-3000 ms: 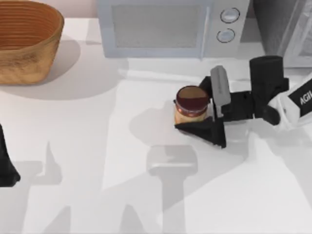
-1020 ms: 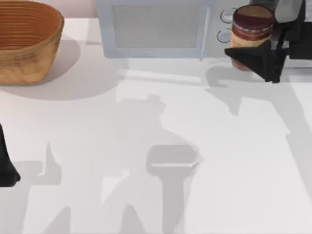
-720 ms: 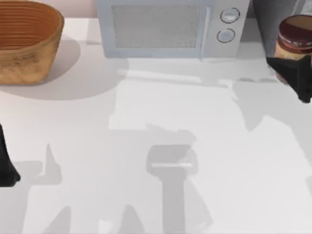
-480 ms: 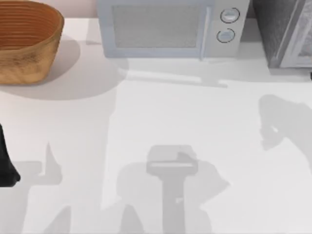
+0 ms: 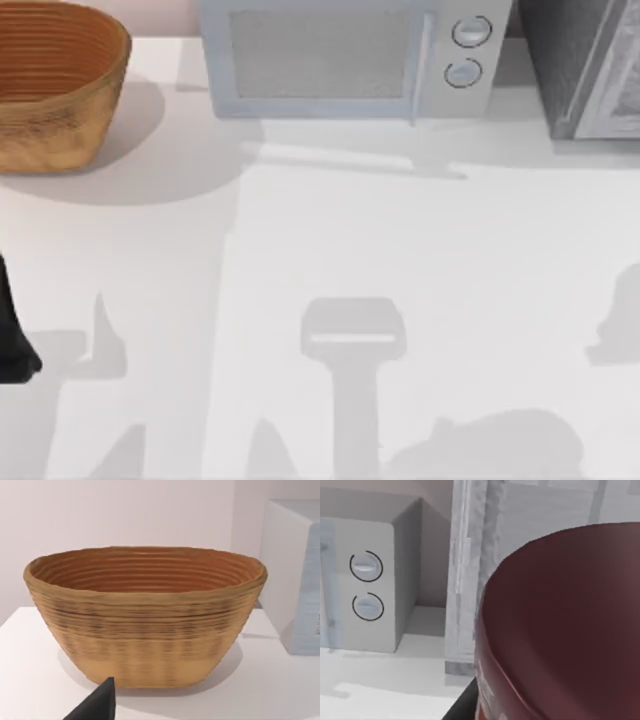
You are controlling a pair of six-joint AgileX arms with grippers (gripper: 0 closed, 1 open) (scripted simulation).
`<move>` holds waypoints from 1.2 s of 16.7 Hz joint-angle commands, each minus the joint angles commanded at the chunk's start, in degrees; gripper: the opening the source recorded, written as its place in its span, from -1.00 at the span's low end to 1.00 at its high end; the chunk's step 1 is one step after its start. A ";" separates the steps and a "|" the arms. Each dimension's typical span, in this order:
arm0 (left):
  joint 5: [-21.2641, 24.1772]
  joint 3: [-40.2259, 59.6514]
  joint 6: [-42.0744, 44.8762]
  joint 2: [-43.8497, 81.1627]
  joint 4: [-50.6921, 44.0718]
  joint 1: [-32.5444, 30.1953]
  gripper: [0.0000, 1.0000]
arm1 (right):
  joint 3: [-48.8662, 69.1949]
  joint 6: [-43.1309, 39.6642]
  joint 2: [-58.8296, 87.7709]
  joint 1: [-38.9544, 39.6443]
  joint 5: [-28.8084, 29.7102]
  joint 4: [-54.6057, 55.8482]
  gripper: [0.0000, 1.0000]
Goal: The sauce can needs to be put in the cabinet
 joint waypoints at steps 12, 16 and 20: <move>0.00 0.00 0.00 0.00 0.00 0.00 1.00 | -6.36 5.15 -9.13 2.03 2.01 -1.10 -1.00; 0.00 0.00 0.00 0.00 0.00 0.00 1.00 | 2.08 5.32 -2.30 3.37 2.76 -3.54 -1.00; 0.00 0.00 0.00 0.00 0.00 0.00 1.00 | 19.33 5.46 10.66 5.05 4.91 -8.49 -1.00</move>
